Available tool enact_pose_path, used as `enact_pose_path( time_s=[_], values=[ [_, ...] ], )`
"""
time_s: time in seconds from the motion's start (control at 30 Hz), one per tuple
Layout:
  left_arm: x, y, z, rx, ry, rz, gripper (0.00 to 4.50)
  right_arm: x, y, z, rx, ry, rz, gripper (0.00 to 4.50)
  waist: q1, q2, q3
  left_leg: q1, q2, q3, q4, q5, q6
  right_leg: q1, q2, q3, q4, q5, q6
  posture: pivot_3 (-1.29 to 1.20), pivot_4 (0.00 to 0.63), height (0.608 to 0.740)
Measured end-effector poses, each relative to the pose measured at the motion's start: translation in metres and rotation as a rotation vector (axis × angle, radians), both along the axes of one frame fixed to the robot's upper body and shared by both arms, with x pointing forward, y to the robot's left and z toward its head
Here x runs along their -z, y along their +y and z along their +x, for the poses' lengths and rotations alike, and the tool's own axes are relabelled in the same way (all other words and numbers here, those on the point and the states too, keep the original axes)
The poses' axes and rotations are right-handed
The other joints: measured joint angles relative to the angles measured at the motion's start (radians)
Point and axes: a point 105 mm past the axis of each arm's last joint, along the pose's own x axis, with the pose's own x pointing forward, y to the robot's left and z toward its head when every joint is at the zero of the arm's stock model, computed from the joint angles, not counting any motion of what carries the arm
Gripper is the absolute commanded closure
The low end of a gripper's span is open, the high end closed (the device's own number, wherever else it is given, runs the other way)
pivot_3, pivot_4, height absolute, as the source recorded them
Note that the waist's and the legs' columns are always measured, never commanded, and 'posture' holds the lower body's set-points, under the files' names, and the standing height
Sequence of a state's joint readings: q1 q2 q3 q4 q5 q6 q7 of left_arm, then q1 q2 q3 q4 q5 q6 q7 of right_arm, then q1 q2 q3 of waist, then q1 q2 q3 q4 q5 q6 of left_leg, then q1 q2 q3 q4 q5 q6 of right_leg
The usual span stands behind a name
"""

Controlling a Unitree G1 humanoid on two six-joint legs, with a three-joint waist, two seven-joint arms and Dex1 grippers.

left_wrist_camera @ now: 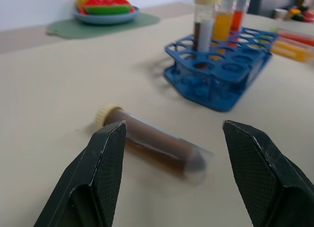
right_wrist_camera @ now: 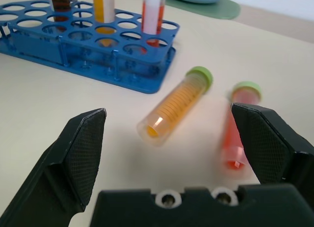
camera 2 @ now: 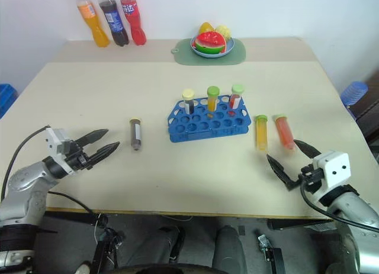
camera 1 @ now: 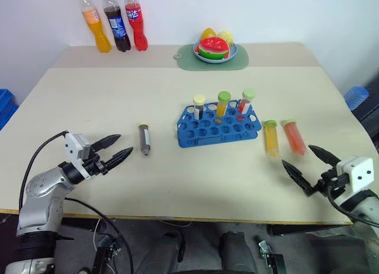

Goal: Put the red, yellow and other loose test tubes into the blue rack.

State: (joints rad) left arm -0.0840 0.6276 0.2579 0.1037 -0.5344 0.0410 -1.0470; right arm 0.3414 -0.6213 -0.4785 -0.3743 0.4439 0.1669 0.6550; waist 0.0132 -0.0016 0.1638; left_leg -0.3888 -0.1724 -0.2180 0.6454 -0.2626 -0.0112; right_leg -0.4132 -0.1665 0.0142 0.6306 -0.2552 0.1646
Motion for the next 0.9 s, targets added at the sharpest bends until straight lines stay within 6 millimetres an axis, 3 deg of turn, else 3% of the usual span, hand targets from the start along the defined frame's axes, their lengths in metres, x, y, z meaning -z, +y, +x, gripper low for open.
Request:
enact_pose_path(
  time_s=[0.27, 0.5, 0.67, 0.9],
  values=[
    [-0.005, -0.002, 0.003, 0.038, 0.001, 0.002, 1.25, -0.005, -0.002, 0.0, -0.008, -0.004, -0.018, 0.02, 0.002, 0.0, 0.0, 0.0, 0.001, 0.001, 0.0, 0.0, 0.0, 0.0, 0.001, 0.0, 0.0, 0.0, 0.0, 0.0, 0.15, 0.74],
    [-0.005, -0.012, -0.004, 0.156, 0.025, -0.007, 1.25, -0.017, -0.003, 0.013, -0.019, 0.002, -0.041, 0.02, 0.0, 0.0, 0.001, 0.0, 0.002, 0.003, 0.0, 0.0, 0.0, -0.001, 0.001, 0.001, -0.001, 0.0, -0.001, 0.0, 0.15, 0.74],
    [-0.009, -0.03, -0.007, 0.273, 0.016, 0.012, 1.25, -0.037, -0.005, 0.041, -0.008, 0.042, -0.016, 0.02, 0.0, 0.0, 0.002, -0.001, 0.003, 0.004, 0.0, 0.0, 0.0, -0.001, 0.001, 0.001, -0.001, 0.001, -0.002, 0.0, 0.15, 0.74],
    [-0.023, -0.061, -0.009, 0.397, -0.048, 0.025, 1.25, -0.048, -0.023, 0.092, 0.109, 0.27, 0.056, 0.02, 0.0, 0.0, 0.002, -0.003, 0.005, 0.007, -0.001, 0.0, 0.0, -0.006, 0.001, 0.002, -0.002, 0.002, -0.002, 0.0, 0.15, 0.74]
  ],
)
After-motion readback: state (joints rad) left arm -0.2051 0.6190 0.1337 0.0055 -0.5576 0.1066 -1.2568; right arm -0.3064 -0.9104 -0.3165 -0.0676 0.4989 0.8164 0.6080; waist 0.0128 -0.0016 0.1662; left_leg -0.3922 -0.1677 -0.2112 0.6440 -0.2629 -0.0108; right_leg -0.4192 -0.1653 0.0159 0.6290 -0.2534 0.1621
